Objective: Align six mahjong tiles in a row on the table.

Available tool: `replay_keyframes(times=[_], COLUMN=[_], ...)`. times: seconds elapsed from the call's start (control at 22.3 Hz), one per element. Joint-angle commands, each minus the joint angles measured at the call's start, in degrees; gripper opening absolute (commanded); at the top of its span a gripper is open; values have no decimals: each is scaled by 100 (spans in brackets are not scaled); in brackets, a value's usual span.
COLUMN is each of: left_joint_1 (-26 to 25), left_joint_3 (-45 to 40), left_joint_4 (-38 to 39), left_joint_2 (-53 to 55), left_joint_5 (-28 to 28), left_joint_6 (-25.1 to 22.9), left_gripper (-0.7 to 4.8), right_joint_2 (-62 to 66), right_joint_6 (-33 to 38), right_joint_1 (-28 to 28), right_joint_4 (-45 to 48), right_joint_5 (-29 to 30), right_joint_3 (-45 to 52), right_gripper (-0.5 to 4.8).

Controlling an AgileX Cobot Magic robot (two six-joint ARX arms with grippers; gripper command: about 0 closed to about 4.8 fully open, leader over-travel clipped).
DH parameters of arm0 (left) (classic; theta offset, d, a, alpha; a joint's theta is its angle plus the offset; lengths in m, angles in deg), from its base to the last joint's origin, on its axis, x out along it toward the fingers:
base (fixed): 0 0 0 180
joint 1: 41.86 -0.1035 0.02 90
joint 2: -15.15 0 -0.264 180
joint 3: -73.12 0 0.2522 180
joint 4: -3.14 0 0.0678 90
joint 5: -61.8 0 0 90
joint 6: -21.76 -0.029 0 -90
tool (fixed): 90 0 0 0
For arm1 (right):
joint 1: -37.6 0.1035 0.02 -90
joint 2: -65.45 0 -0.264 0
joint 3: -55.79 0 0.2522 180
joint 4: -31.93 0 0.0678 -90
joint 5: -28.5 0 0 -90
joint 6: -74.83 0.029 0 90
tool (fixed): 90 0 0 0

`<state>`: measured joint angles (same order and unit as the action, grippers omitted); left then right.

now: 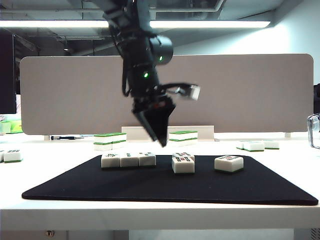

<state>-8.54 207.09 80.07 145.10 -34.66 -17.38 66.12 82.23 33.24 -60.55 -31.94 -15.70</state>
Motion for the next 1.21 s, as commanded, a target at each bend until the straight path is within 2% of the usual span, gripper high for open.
replay_keyframes(times=[0.04,0.09,0.18,0.31,0.45,0.63,0.85,0.9,1.03,1.21], left_joint_1=[131,208,354,584,699,728,699,702,708,710], left_joint_3=[415,492,494,492,483,483,483,483,483,483], left_joint_4=[216,380,634,710,772,1040,1043,1049,1078,1058], left_joint_2=[-57,-59,-61,9,94,310,457,472,509,509], left_joint_5=[-101,-278,-431,-365,-363,114,111,98,-426,-424], left_joint_6=[1051,1294,1108,796,787,787,787,789,787,791], left_gripper=[354,347,340,340,340,340,340,340,340,340], right_joint_2=[-68,-68,-68,-68,-68,-68,-68,-68,-68,-68], right_joint_6=[-17,-17,-17,-17,-17,-17,-17,-17,-20,-20], right_joint_1=[0,0,0,0,0,0,0,0,0,0], right_joint_4=[98,98,101,101,98,96,96,96,96,96], right_joint_5=[-11,-11,-11,-11,-9,-9,-11,-11,-11,-13], right_joint_3=[-20,-20,-20,-20,-20,-20,-20,-20,-20,-20], right_gripper=[-1,-1,-1,-1,-1,-1,-1,-1,-1,-1])
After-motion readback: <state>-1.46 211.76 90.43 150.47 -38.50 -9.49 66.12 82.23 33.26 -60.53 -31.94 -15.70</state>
